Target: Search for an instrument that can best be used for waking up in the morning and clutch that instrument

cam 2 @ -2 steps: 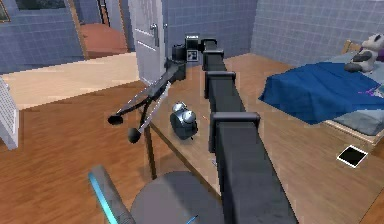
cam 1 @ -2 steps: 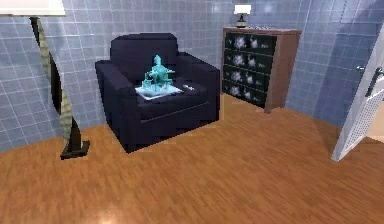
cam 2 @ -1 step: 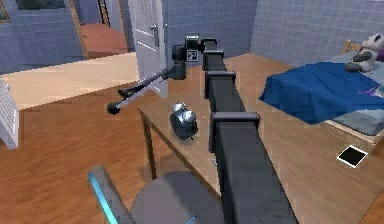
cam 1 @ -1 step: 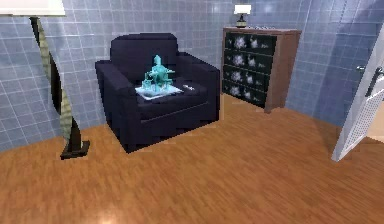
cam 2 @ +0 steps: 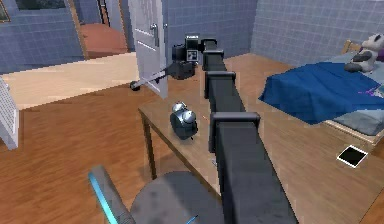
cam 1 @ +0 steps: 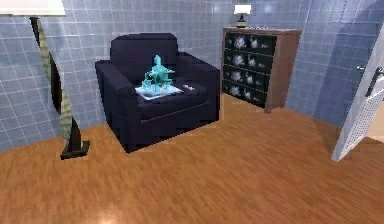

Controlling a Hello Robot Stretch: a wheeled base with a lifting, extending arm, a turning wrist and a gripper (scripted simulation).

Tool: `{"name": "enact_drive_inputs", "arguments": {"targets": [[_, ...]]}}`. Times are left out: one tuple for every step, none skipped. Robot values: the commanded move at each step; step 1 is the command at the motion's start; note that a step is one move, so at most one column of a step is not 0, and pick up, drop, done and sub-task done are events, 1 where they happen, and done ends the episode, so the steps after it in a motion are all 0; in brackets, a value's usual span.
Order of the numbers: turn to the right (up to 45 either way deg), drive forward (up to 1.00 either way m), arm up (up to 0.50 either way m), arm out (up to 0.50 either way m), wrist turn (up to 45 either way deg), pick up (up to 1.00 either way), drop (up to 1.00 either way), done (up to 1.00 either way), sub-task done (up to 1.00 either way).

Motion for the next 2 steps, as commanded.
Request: {"name": "enact_drive_inputs", "arguments": {"targets": [[0.0,0.0,0.0,0.0,45.0,0.0,0.0,0.0,0.0],[0.0,0.0,-0.3,0.0,0.0,0.0,0.0,0.0,0.0]]}}
